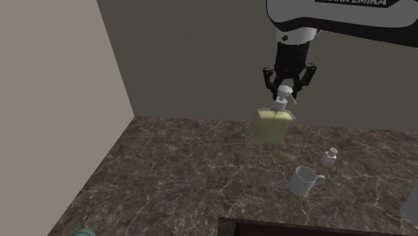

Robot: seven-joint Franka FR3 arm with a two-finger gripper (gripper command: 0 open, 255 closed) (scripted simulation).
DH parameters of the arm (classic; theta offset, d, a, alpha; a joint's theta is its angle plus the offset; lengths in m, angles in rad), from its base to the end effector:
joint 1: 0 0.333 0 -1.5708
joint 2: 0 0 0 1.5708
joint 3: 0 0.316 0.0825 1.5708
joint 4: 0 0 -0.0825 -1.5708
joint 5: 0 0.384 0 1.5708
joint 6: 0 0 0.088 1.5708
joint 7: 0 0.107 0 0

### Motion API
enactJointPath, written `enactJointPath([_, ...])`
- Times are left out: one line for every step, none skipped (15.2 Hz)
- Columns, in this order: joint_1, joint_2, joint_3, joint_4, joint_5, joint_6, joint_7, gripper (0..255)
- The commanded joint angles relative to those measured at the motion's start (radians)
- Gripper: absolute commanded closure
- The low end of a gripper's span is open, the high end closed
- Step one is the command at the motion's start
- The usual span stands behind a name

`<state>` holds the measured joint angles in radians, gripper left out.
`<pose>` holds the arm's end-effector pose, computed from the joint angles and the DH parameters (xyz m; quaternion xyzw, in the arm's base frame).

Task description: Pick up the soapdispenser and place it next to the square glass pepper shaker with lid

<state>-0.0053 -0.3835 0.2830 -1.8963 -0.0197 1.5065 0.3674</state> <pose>0.4065 0.1391 0.6466 0.9965 -0.0556 0.0096 0.0622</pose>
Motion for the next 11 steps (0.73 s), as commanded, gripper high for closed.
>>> enactJointPath([-0.010,-0.034,-0.034,-0.019,-0.005,-0.011,-0.048,255])
enactJointPath([-0.016,-0.050,-0.053,-0.028,-0.010,-0.016,-0.073,255])
enactJointPath([-0.022,-0.064,-0.072,-0.036,-0.015,-0.021,-0.098,255])
enactJointPath([-0.028,-0.077,-0.091,-0.042,-0.021,-0.026,-0.122,255])
enactJointPath([-0.034,-0.090,-0.110,-0.047,-0.027,-0.032,-0.147,255])
enactJointPath([-0.040,-0.101,-0.129,-0.051,-0.034,-0.037,-0.172,255])
enactJointPath([-0.046,-0.111,-0.147,-0.054,-0.042,-0.042,-0.197,255])
enactJointPath([-0.053,-0.120,-0.166,-0.056,-0.050,-0.047,-0.221,255])
enactJointPath([-0.059,-0.128,-0.185,-0.057,-0.058,-0.052,-0.246,255])
enactJointPath([-0.065,-0.134,-0.204,-0.057,-0.067,-0.056,-0.271,255])
enactJointPath([-0.072,-0.140,-0.223,-0.056,-0.075,-0.061,-0.295,255])
